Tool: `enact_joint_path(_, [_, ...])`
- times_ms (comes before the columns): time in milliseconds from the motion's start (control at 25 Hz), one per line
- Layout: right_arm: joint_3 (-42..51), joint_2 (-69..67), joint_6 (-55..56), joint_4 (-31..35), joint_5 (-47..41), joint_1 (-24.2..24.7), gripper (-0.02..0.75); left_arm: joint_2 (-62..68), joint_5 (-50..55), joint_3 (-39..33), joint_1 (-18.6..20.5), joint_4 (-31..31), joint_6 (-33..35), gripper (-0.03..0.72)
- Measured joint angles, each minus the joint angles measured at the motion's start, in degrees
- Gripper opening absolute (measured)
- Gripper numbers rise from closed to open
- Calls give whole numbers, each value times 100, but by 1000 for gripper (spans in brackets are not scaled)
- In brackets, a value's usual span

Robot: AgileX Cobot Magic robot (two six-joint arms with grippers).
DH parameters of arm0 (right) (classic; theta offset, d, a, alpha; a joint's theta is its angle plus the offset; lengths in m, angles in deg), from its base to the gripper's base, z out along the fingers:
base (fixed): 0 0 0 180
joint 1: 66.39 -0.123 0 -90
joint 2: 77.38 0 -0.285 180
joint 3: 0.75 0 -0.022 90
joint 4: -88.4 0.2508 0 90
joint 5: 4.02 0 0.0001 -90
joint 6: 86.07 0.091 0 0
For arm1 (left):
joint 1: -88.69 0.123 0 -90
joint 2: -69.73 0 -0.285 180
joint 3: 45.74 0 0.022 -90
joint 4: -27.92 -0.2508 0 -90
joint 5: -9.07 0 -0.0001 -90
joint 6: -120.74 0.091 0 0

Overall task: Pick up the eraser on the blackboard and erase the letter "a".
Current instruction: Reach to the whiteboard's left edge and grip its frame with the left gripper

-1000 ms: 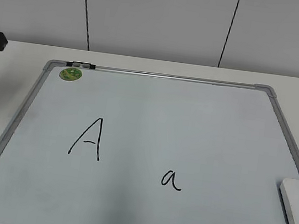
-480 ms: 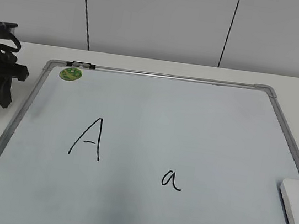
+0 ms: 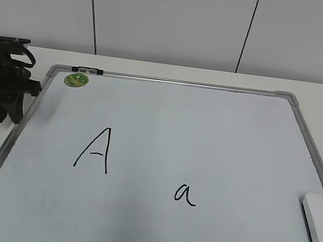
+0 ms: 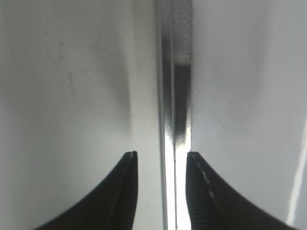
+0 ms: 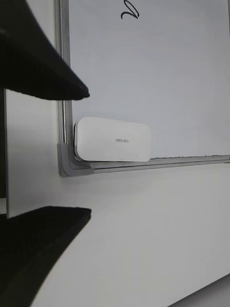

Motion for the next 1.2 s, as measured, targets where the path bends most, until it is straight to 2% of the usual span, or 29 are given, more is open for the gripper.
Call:
enact_joint_path(840, [0,0,0,0,0,0,514,444,46,229,0,65,21,239])
enact_joint_path(920, [0,0,0,0,0,0,514,444,50,229,0,79,21,206])
enact_joint_path(1080, [0,0,0,0,0,0,514,444,63,229,0,142,21,60])
enact_joint_path(1200, [0,0,0,0,0,0,514,444,72,230,0,155,21,31])
